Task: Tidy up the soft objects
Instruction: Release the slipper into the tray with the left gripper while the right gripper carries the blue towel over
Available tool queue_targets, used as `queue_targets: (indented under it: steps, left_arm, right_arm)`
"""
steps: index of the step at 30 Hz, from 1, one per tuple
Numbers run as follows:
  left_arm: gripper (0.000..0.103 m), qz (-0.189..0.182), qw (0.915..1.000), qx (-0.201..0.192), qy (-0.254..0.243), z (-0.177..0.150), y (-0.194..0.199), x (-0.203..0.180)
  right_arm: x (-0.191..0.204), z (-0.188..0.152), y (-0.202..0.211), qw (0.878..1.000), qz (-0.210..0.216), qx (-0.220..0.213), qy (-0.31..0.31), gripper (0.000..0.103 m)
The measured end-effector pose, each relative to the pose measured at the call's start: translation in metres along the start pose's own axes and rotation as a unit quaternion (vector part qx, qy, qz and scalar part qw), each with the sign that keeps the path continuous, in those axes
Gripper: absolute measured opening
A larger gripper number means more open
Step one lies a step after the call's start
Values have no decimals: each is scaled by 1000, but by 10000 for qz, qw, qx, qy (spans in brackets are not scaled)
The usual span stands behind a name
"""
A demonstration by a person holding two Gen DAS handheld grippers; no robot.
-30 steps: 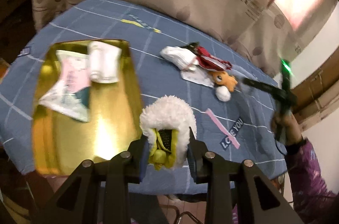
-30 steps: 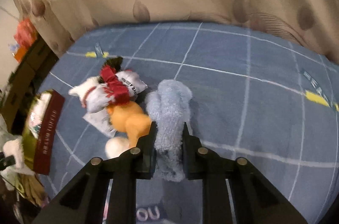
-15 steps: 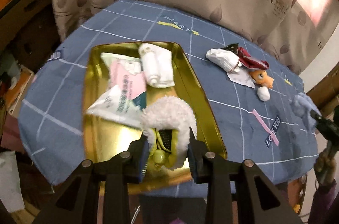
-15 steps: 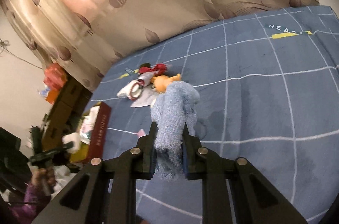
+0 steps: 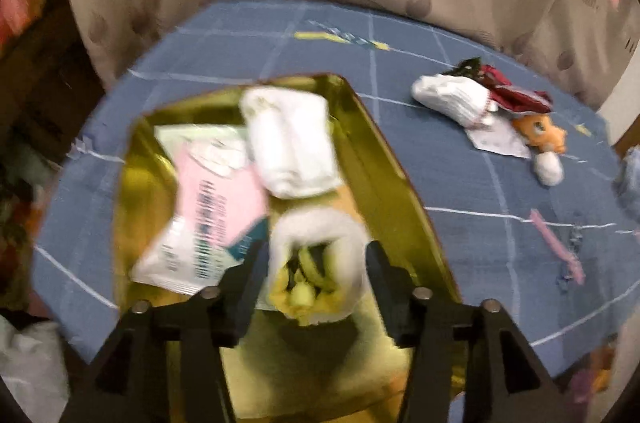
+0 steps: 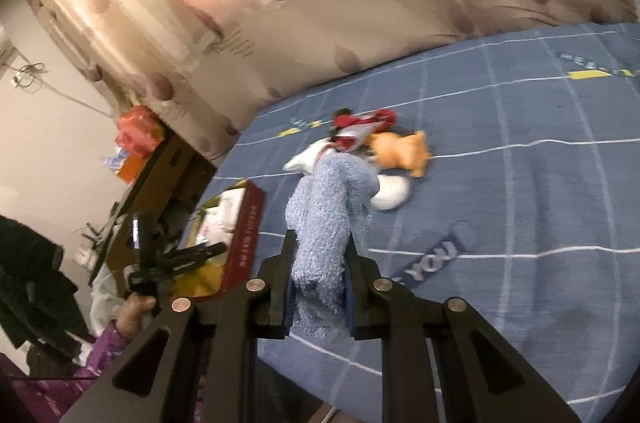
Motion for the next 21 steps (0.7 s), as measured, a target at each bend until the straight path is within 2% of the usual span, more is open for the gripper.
queue_targets:
  steps: [2,7,9,10,15,17,21]
  left_arm:
    - [57,383,9991,-155,-97,0,8,1]
    - [58,306,9980,-522,155,-4,43,12]
    - [65,351,9962,-680,427,-12,60,21]
    - [69,393,9946,-762,591,-19,69,27]
    - [69,818,9903,-684,891,-64,87,47]
    - [69,1121,9853,-688,1086,-83,92,58]
    - [69,1148,9788,-874,1456,-101,99,78]
  right_arm:
    - [15,0,-8,9999,104,51,87,17]
    - [58,1,-28,9977,579,210,278,17]
    - [82,2,-39,9953,813,312,418,17]
    - [93,2,-45,9943,885,345,488,17]
    - [151,-6,-93,9845,1340,799,806,18]
    - [173,-14,-114,9801,1437,1004,927,18]
    - [208,-33,-160,9727,1507,1315,1175,18]
Point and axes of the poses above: each gripper's, at about its wrist camera, not at the fingertips, and y roughly against the way its jaws point, x to its left, z to its top, the point moved 3 cm from there along -y, roughly the way its jaws point, and after that the axes turned 2 degrees about -z, right-handed, at the moved point
